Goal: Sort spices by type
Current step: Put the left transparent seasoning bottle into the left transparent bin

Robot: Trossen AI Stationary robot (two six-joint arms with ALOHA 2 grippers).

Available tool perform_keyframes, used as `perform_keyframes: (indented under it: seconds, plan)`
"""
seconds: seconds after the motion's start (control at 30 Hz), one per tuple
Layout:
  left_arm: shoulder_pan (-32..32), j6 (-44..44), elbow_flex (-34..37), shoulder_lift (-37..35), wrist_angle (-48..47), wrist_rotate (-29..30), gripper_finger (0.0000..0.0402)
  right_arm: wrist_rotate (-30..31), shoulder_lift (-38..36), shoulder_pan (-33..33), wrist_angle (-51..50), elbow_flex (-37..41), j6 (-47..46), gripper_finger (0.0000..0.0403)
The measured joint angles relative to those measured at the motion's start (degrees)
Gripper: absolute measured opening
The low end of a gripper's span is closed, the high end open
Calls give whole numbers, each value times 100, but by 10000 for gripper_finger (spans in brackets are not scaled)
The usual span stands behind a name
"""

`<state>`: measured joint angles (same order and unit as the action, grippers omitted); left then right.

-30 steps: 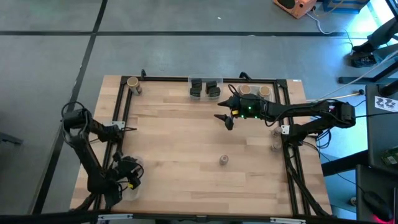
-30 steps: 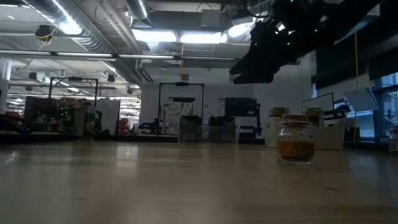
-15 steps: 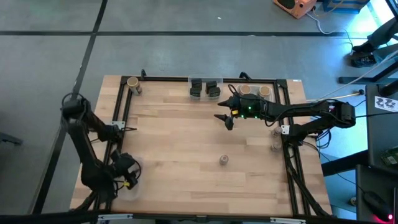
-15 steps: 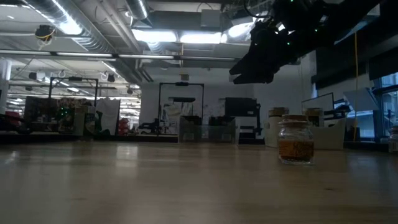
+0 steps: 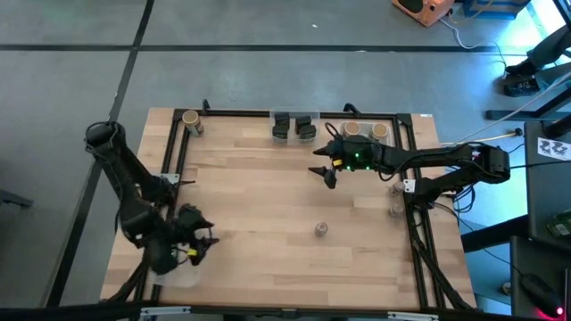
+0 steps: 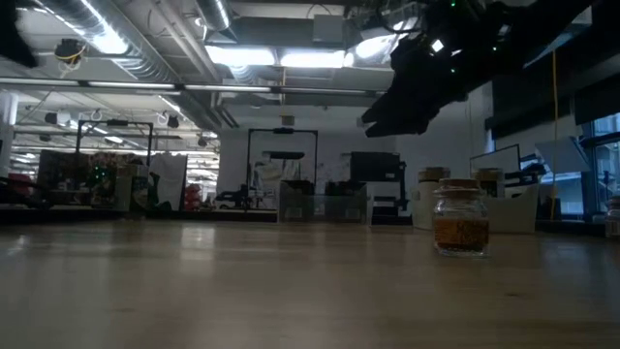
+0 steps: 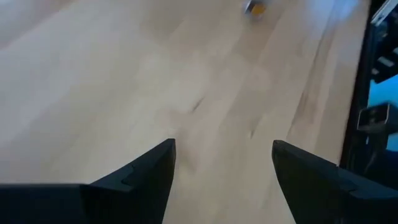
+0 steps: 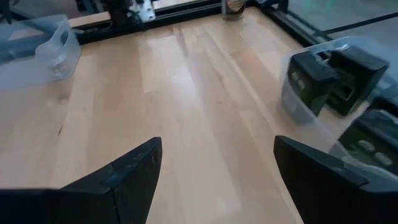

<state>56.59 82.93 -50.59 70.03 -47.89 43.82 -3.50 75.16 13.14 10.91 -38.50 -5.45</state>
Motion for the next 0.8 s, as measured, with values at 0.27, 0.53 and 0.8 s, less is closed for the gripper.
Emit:
perform_keyframes:
  seconds: [0.27, 0.53, 0.8]
  plan:
    - [-1449, -2960, 0, 196, 1962, 5, 250, 89, -212, -474, -713, 2, 109, 308]
    - [-2613, -5044, 0, 861, 3652, -785, 251, 404, -696, -978, -1557, 2, 186, 308]
    - [-3488, -6217, 0, 1815, 5297, -1722, 251, 430, -1078, -1292, -2191, 2, 291, 308]
